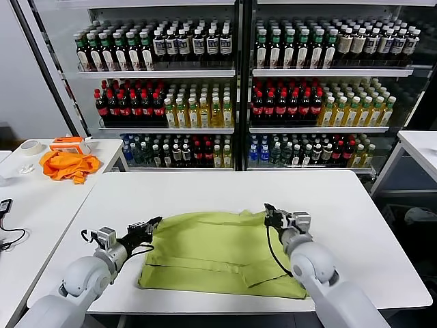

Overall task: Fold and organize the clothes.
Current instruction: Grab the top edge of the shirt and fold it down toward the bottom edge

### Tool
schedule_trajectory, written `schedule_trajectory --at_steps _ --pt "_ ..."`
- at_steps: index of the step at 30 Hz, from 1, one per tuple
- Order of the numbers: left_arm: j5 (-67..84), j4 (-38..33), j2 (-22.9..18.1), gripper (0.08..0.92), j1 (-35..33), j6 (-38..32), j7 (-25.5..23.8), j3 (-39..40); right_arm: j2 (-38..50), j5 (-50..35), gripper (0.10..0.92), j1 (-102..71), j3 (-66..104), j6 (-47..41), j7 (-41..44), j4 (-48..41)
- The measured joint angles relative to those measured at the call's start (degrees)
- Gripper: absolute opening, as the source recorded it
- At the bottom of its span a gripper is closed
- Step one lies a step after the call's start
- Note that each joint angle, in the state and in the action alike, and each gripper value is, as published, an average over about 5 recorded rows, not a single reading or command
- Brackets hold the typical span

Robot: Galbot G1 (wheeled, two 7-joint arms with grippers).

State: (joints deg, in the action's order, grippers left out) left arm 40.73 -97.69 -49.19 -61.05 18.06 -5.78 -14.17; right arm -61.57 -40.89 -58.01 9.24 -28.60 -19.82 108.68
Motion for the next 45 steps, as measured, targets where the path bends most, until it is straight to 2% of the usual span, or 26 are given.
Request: schedule_trajectory --at_steps 15,45 --pt "-0.20 -2.97 1.23 0.084 -3.99 -0.89 -0.26 -0.74 2.09 1.19 0.104 -10.93 5.81 -0.38 2.05 7.95" --pt "-0.75 -4.11 2.69 0.084 -7.09 -1.14 -2.49 -2.27 3.18 1.66 0.104 -21.28 11.46 -1.60 4.42 13.79"
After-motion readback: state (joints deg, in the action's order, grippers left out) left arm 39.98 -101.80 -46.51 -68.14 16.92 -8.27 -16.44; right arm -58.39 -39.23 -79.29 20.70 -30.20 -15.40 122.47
